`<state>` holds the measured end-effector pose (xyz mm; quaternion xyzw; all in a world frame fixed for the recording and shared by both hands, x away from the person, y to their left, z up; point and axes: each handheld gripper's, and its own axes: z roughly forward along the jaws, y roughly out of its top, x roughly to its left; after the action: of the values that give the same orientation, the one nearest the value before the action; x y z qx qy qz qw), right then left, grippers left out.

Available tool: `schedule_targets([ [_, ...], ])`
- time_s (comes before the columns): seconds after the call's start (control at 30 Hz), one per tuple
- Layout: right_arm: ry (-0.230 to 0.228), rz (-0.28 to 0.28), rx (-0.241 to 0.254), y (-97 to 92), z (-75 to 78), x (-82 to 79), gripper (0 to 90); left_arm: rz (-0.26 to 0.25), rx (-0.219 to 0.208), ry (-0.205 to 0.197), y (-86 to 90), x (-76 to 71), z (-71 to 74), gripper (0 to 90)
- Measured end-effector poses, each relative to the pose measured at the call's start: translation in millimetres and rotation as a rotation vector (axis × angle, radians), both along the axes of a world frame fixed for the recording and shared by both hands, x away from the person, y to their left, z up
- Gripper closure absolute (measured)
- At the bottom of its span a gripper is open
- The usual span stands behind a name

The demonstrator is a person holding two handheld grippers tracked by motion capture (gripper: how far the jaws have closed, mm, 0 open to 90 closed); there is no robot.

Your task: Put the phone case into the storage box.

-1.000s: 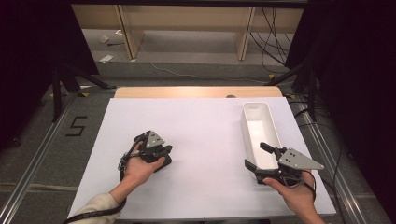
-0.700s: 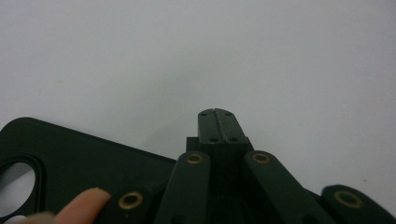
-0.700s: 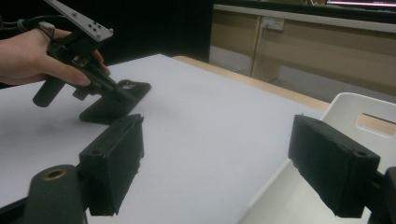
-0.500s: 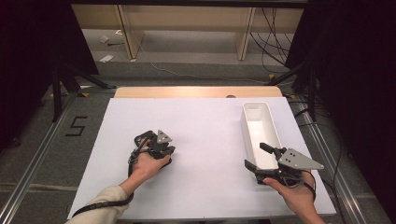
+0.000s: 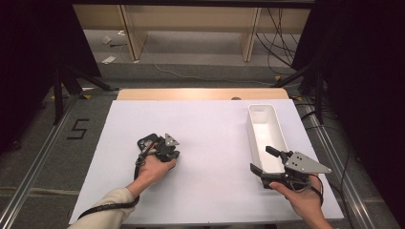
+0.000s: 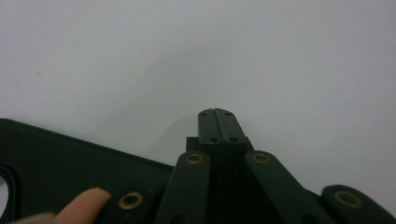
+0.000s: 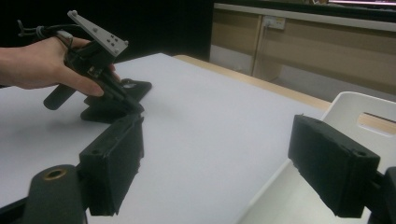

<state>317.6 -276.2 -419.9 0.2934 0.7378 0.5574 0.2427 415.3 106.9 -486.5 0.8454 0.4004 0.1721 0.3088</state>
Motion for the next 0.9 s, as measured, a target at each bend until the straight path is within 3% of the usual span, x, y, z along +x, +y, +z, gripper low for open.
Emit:
schedule_targets([
  [0.33,-0.002,-0.005,0.006,-1.2,0.4,-0.3,19.3,-0.014,0.026,0.023,3.2,-5.4,2.7,89.8],
  [0.9,-0.002,-0.013,0.01,-2.7,0.8,-0.7,19.4,-0.025,0.036,0.085,27.0,-24.9,6.3,89.8],
])
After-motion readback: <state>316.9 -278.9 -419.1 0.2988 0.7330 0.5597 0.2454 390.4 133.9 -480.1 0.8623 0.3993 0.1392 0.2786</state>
